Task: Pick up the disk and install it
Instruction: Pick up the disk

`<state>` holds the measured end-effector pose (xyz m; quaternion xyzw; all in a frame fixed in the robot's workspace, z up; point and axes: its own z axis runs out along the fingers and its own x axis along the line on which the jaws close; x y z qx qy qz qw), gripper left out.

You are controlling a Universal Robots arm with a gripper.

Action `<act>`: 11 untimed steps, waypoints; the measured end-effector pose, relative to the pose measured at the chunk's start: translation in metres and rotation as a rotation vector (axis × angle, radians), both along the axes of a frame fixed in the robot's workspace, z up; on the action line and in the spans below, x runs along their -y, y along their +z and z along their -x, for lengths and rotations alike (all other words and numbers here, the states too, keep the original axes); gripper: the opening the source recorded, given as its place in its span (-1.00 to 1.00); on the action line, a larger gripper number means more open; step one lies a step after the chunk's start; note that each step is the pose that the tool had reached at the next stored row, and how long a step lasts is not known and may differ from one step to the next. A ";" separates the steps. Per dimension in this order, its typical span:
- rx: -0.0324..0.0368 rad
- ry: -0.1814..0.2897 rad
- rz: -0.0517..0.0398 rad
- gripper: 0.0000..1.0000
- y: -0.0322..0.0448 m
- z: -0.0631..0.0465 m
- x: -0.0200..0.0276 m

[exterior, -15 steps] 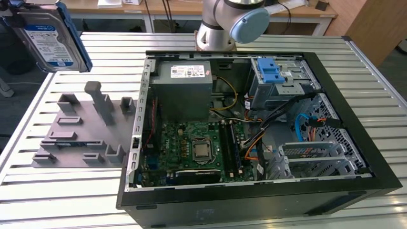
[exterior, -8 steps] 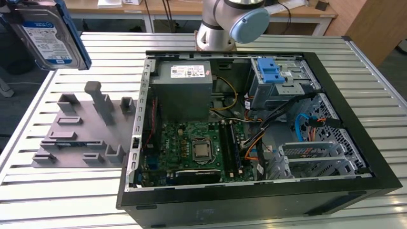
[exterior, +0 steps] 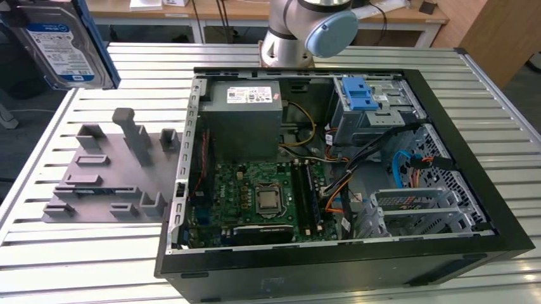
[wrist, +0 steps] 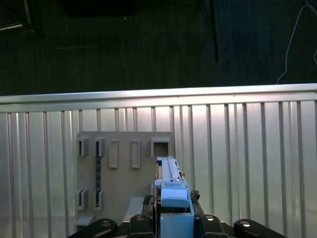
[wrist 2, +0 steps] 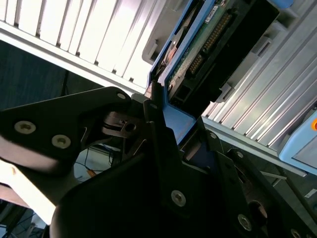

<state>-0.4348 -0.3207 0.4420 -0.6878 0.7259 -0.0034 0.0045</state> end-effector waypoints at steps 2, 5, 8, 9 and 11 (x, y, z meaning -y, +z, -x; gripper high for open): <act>0.0001 0.000 0.0000 -0.27 0.0017 0.000 -0.0002; 0.0001 0.000 0.0000 -0.27 0.0043 0.000 -0.0003; 0.0001 0.000 0.0000 -0.27 0.0073 0.000 -0.0004; 0.0002 0.000 -0.0001 -0.27 0.0084 0.000 -0.0004; 0.0000 0.000 0.0000 -0.27 0.0108 0.000 -0.0004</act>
